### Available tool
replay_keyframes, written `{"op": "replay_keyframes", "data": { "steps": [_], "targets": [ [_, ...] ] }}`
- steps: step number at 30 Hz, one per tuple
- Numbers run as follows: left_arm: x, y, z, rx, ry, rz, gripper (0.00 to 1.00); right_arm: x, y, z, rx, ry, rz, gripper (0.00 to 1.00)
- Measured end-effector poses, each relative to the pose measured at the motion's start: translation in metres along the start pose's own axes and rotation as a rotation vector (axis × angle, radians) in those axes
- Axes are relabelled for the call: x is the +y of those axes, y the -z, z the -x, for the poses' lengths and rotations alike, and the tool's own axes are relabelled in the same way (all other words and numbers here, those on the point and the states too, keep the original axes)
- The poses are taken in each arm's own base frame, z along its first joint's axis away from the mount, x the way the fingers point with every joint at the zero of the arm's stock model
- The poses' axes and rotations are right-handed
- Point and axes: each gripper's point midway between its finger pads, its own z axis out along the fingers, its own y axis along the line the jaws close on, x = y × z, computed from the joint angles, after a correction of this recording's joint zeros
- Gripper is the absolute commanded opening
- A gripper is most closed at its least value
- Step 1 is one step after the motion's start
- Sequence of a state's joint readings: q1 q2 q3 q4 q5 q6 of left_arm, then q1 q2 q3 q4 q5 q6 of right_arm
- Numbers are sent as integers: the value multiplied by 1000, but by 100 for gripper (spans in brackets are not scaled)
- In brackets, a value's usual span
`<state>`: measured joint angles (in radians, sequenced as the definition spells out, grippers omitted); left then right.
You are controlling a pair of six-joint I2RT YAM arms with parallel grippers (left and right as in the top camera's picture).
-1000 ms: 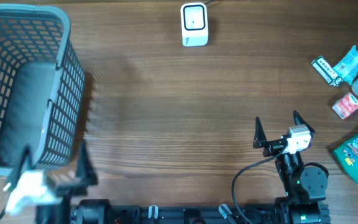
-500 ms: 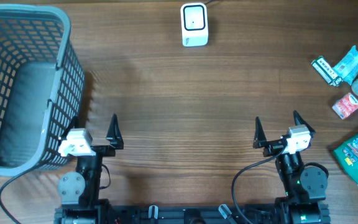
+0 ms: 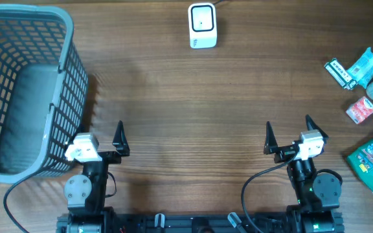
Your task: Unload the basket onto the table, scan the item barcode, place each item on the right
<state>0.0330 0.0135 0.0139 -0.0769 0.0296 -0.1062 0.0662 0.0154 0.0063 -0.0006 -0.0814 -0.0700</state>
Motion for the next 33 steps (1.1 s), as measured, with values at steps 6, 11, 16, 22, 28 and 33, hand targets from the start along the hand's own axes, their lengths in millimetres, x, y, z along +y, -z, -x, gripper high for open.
{"op": "replay_keyframes", "data": {
  "steps": [6,11,16,22,28,33],
  "targets": [
    [-3,0,0,1,-76,-15,100,0,0,0,0,0,0,100],
    [-4,0,0,1,-87,-22,100,0,0,0,0,0,0,100],
    [-2,0,0,-1,-86,-16,100,0,0,0,0,0,0,100],
    [-2,0,0,-1,-86,-13,100,0,0,0,0,0,0,100],
    [-2,0,0,-1,-86,-13,100,0,0,0,0,0,0,100],
    [-2,0,0,-1,-86,-13,100,0,0,0,0,0,0,100]
  ]
}}
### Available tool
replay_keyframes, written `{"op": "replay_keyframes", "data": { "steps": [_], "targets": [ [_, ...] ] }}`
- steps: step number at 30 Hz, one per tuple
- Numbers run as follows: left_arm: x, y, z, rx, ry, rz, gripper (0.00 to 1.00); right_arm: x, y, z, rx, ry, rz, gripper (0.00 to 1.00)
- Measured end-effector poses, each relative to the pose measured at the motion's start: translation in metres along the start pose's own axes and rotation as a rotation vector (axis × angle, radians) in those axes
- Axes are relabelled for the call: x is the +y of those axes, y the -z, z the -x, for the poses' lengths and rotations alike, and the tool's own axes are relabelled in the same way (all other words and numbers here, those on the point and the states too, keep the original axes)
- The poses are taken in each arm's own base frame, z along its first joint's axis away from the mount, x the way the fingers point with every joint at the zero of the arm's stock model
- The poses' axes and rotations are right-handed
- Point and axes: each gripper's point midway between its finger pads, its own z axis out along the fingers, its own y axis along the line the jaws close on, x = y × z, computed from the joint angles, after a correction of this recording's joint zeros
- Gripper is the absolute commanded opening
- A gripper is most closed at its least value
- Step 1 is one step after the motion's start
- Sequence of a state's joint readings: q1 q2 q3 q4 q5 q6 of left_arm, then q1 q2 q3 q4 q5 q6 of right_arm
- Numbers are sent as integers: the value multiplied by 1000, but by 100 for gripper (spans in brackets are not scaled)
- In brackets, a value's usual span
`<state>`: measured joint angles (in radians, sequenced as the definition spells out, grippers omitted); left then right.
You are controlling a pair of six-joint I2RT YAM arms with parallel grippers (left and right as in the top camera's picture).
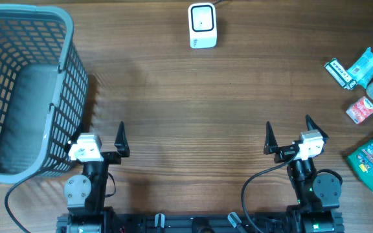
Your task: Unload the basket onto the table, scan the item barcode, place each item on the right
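Observation:
A white barcode scanner (203, 26) stands at the far edge of the table, middle. Several grocery items lie at the right edge: a battery pack (340, 72), a light blue packet (370, 65), a green round item, a small red packet (361, 109) and a green pouch. My left gripper (97, 134) is open near the front left, beside the basket, holding nothing. Front right, my right gripper (290, 131) is also open and empty, well short of the items.
A large grey mesh basket (67, 77) fills the left side, its near corner right beside my left gripper. The wooden table (193, 110) spreads between the arms and the scanner. A black cable runs from the right wrist to the base.
The left wrist has shifted very slightly to the right. The right arm, the scanner and the items are where they were.

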<state>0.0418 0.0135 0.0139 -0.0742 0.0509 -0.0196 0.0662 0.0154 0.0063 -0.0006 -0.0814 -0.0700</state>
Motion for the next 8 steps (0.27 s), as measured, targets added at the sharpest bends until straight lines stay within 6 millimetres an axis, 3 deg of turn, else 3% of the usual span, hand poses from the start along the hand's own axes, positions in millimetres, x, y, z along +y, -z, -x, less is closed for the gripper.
{"op": "replay_keyframes", "data": {
  "steps": [8],
  "targets": [
    [0,0,0,0,0,0,100,0,0,0,0,0,0,100]
  ]
}}
